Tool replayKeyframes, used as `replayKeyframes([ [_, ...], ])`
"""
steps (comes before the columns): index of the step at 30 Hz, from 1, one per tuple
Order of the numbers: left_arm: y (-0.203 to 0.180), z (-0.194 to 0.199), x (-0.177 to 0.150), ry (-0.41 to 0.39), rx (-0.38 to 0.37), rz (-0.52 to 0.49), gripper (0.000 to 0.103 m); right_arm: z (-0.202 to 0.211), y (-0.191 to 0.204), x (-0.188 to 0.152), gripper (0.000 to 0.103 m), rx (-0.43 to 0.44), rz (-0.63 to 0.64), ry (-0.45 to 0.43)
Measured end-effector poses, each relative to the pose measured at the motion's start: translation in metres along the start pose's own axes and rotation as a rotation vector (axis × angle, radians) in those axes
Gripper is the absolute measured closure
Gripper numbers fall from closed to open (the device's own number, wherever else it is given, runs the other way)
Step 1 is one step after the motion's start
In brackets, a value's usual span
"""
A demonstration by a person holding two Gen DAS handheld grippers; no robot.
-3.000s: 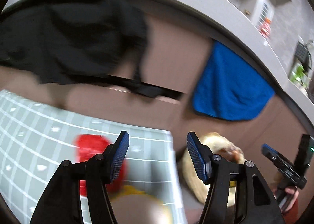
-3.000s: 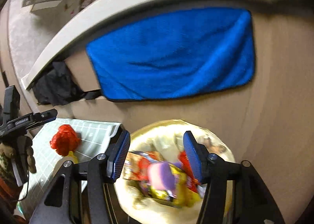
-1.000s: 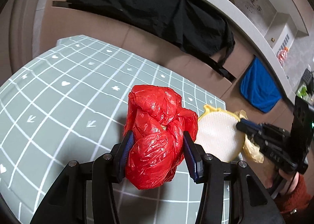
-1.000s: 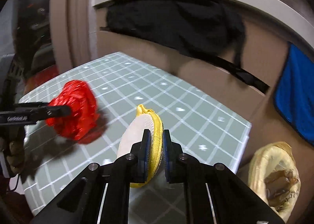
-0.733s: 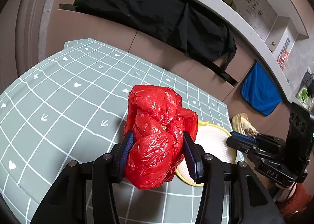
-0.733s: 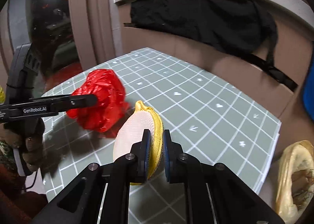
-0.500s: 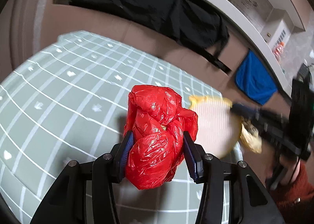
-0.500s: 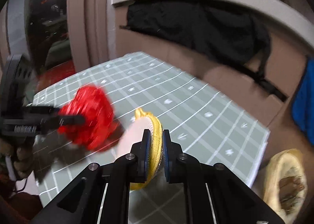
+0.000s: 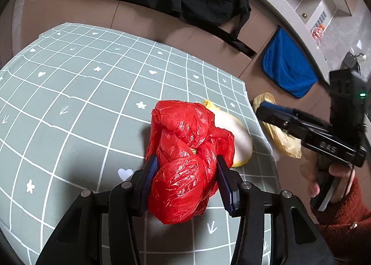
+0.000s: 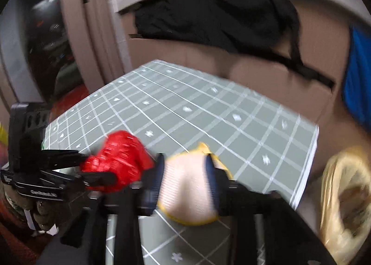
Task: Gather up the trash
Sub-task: 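Carry the red bag and white lid over the bin and open both tools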
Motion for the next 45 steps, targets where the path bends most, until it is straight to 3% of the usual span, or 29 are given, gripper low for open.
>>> replayKeyframes([
  [7, -0.014, -0.013, 0.003, 0.025, 0.006, -0.057, 0.054, -0.027, -0.051, -0.031, 0.065, 0.009, -0.254, 0.068],
  [11, -0.020, -0.020, 0.003, 0.040, 0.013, -0.083, 0.054, -0.040, -0.061, -0.042, 0.064, 0.093, -0.371, 0.086],
  [15, -0.018, -0.024, 0.002, 0.052, 0.023, -0.086, 0.054, -0.026, -0.051, -0.034, 0.063, 0.172, -0.363, 0.005],
  [18, -0.015, -0.025, 0.003, 0.058, 0.017, -0.067, 0.054, -0.011, -0.040, -0.022, 0.065, 0.291, -0.347, -0.065],
  [21, -0.015, -0.026, 0.003, 0.058, 0.017, -0.061, 0.054, -0.010, -0.029, -0.013, 0.070, 0.376, -0.325, -0.064],
  [26, -0.014, -0.024, 0.004, 0.056, 0.021, -0.046, 0.054, -0.037, -0.024, -0.014, 0.076, 0.264, -0.297, 0.022],
  [28, -0.015, -0.023, 0.006, 0.052, 0.021, -0.035, 0.054, -0.035, -0.033, -0.013, 0.088, 0.261, -0.319, 0.012],
  [32, -0.028, -0.020, 0.021, 0.017, 0.038, -0.079, 0.054, -0.009, -0.037, 0.000, 0.088, 0.220, -0.250, -0.056],
  [39, -0.109, -0.002, 0.080, -0.213, 0.115, -0.246, 0.054, 0.069, -0.053, 0.038, 0.089, 0.065, -0.066, -0.240],
  [45, -0.187, -0.007, 0.116, -0.372, 0.083, -0.339, 0.054, 0.139, -0.088, 0.050, 0.089, -0.083, 0.003, -0.376],
])
Point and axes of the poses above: each gripper's, at about its wrist camera, not at the fingertips, and z roughly against the way its jaws point, y to its left, x to its top, the point moved 2 cm from there along -z, roughly the way its jaws point, and after that the axes turned 6 degrees about -y, right-handed, at the moved point
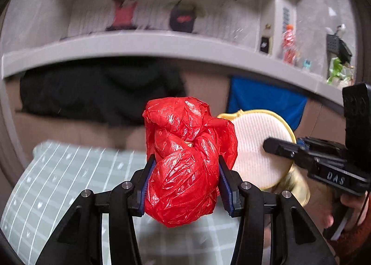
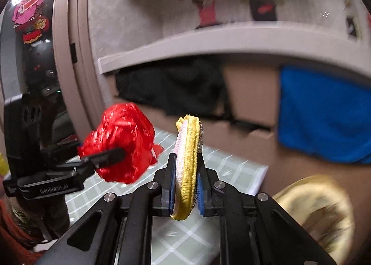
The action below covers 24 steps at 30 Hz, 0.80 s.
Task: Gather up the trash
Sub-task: 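Carry the red bag and white lid over the bin and open both tools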
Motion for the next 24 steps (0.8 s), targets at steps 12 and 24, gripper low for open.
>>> replayKeyframes([
  [12, -0.115, -0.077, 0.006, 0.003, -0.166, 0.018, 0.054, 0.090, -0.111, -0.007, 0.089, -0.299, -0.019, -0.071],
  [24, -0.176, -0.150, -0.030, 0.123, -0.198, 0.005, 0.054, 0.077, -0.179, -0.055, 0.089, -0.379, -0.137, -0.002],
])
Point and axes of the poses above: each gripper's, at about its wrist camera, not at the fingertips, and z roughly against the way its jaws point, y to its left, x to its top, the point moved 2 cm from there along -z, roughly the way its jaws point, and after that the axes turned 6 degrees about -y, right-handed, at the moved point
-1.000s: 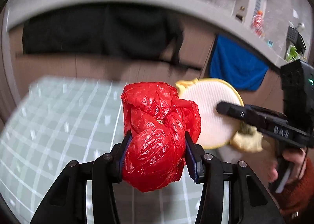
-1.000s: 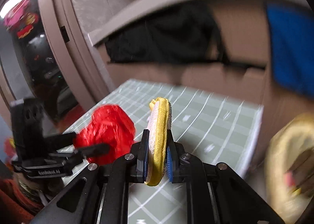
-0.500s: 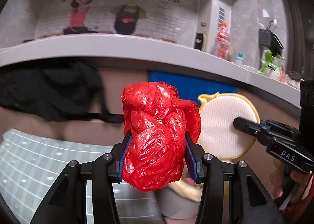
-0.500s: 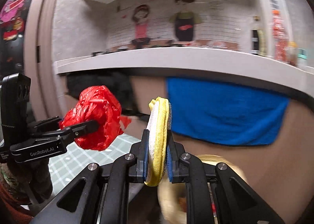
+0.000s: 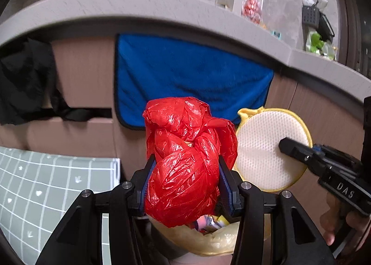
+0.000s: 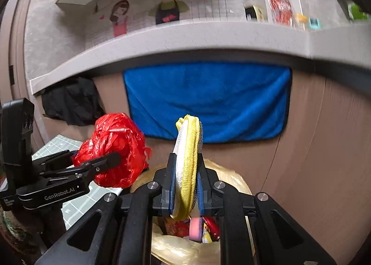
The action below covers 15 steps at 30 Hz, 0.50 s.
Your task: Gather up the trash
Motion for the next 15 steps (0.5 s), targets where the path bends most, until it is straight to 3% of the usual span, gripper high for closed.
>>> replayKeyframes([
  [10, -0.002, -0.053, -0.020, 0.115, -0.071, 0.041, 0.053, -0.035, -0.037, -0.029, 0.087, -0.023, -0.102, 0.075],
  [11, -0.001, -0.056, -0.020, 0.127, -0.081, 0.047, 0.047, -0.037, -0.040, -0.032, 0.086, -0.019, -0.117, 0.081],
  [13, 0.002, -0.061, -0.020, 0.134, -0.077, 0.052, 0.029, -0.039, -0.044, -0.036, 0.060, -0.026, -0.138, 0.090],
  [15, 0.006, -0.058, -0.018, 0.115, -0.066, 0.058, 0.023, -0.038, -0.047, -0.040, 0.055, -0.038, -0.151, 0.090],
])
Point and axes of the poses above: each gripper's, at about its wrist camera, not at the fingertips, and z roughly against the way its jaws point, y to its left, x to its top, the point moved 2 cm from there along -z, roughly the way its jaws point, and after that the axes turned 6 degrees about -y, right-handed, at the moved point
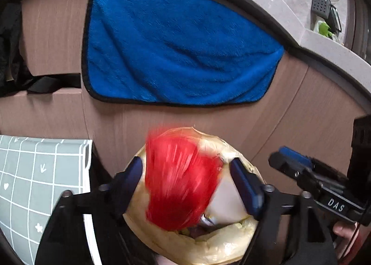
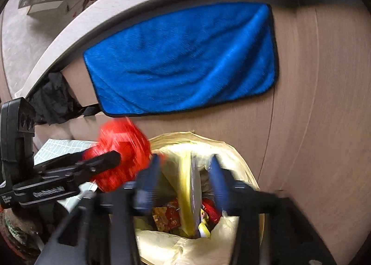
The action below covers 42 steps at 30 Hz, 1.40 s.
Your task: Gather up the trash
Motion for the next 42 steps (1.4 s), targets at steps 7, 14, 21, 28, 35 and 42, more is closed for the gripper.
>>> replayKeyframes([
  [7, 0.016, 0.027, 0.001, -0.041, 0.099, 0.045, 0.023, 0.018, 0.001, -0.008, 0.055, -0.015, -0.039, 0.002],
  [14, 0.020, 0.115, -0.027, -0.069, 0.221, 0.003, 0.023, 0.073, 0.035, -0.025, 0.050, 0.051, -0.024, -0.038],
  [21, 0.012, 0.211, -0.079, -0.077, 0.375, -0.076, 0.023, 0.130, 0.102, -0.062, 0.048, 0.063, 0.123, -0.074],
  [28, 0.004, 0.282, -0.109, -0.161, 0.450, -0.082, 0.023, 0.171, 0.149, -0.096, 0.048, 0.113, 0.148, -0.083],
  [35, -0.009, 0.318, -0.127, -0.226, 0.508, -0.135, 0.023, 0.197, 0.167, -0.117, 0.048, 0.093, 0.150, -0.121],
  [42, -0.006, 0.334, -0.131, -0.245, 0.517, -0.094, 0.023, 0.204, 0.174, -0.121, 0.048, 0.077, 0.170, -0.136],
])
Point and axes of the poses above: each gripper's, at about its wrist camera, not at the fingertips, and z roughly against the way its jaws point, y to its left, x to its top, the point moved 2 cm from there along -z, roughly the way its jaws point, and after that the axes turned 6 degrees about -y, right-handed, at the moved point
